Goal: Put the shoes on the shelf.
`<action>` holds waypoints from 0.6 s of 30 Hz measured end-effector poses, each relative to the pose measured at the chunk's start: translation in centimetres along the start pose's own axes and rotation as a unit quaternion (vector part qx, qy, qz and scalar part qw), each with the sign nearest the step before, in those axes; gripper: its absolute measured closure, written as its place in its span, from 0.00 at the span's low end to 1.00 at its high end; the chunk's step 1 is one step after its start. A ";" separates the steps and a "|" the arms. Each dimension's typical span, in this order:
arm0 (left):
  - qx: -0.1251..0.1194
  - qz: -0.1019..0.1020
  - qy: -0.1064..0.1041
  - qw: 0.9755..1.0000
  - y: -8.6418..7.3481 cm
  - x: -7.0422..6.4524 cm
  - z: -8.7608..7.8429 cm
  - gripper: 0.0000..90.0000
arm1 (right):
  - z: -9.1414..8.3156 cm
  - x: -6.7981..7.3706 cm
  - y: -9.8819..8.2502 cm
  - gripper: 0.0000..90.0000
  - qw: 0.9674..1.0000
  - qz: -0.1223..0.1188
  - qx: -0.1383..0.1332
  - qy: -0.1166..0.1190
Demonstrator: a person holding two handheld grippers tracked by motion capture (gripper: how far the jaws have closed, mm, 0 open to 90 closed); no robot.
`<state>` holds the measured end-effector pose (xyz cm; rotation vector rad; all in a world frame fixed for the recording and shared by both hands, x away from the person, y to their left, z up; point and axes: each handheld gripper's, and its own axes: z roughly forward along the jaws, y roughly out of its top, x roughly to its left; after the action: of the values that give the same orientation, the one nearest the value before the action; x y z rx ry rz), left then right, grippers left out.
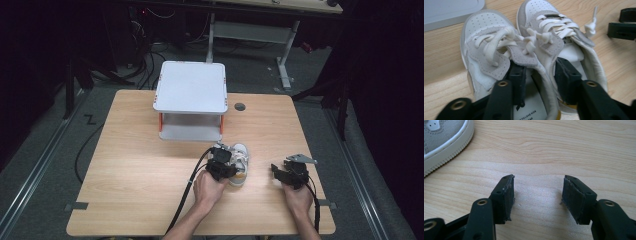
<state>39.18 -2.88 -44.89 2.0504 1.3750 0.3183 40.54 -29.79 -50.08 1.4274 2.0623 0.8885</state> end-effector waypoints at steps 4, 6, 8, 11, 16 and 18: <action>-0.009 0.011 -0.001 1.000 -0.1 -0.4 0.0 0.85 | 0.0 0.0 0.0 0.47 1.000 0.000 0.000 0.000; -0.010 0.014 0.004 1.000 -0.2 -0.5 -0.1 0.86 | 0.0 0.0 0.0 0.47 1.000 0.000 0.000 0.001; -0.014 0.016 0.004 1.000 -0.3 -0.6 -0.1 0.88 | 0.0 0.0 0.0 0.47 1.000 0.000 0.000 0.001; -0.015 0.027 0.000 1.000 -0.3 -0.6 -0.1 0.90 | 0.0 0.0 0.0 0.47 1.000 0.000 0.000 0.001; -0.017 0.041 -0.007 0.999 -0.5 -0.5 -0.3 0.90 | 0.0 0.0 0.0 0.46 1.000 0.000 0.000 0.001; -0.019 0.041 -0.012 0.999 -0.5 -0.3 -0.5 0.91 | 0.0 0.0 0.0 0.46 1.000 -0.001 0.000 0.001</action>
<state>38.39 -2.81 -44.78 2.0761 1.2626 0.3509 40.56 -29.78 -50.08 1.4247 2.0658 0.8897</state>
